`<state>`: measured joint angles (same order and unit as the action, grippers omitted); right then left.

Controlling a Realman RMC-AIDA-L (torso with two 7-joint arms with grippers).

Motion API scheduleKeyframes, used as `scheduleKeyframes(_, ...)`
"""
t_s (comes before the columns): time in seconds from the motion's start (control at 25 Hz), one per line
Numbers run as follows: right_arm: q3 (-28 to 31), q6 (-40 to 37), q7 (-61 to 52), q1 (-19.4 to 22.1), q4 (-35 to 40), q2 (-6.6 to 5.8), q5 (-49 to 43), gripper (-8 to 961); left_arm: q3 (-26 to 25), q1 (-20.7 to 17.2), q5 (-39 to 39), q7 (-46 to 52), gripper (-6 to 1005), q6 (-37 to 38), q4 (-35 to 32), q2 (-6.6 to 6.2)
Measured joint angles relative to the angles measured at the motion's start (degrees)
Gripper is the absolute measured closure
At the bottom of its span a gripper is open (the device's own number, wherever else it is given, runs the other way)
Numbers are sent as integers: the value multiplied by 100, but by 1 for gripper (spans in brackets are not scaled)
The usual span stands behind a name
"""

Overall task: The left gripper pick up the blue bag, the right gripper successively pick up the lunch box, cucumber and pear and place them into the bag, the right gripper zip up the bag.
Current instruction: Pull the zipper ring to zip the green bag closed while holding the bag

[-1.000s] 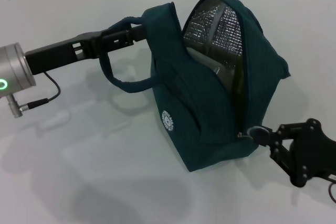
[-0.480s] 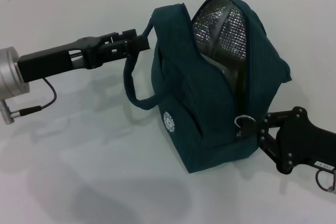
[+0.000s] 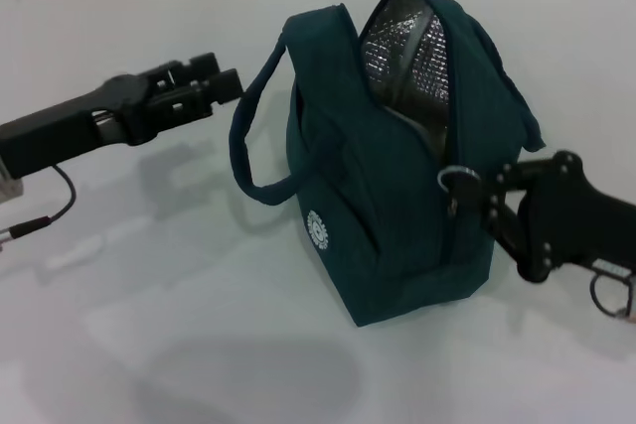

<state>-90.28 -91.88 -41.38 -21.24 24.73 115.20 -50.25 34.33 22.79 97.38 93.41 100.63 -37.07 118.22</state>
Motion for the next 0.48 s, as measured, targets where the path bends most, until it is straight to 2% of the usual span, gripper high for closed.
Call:
scheduleKeyframes(0.16, 6, 59, 31, -123, 104, 5, 286, 951, -105, -228, -415, -352, 164, 0, 35, 103)
scheduleKeyframes(0.48, -51, 260, 34, -766, 115, 74, 633, 951, -122, -299, -477, -240, 163, 5, 88, 39)
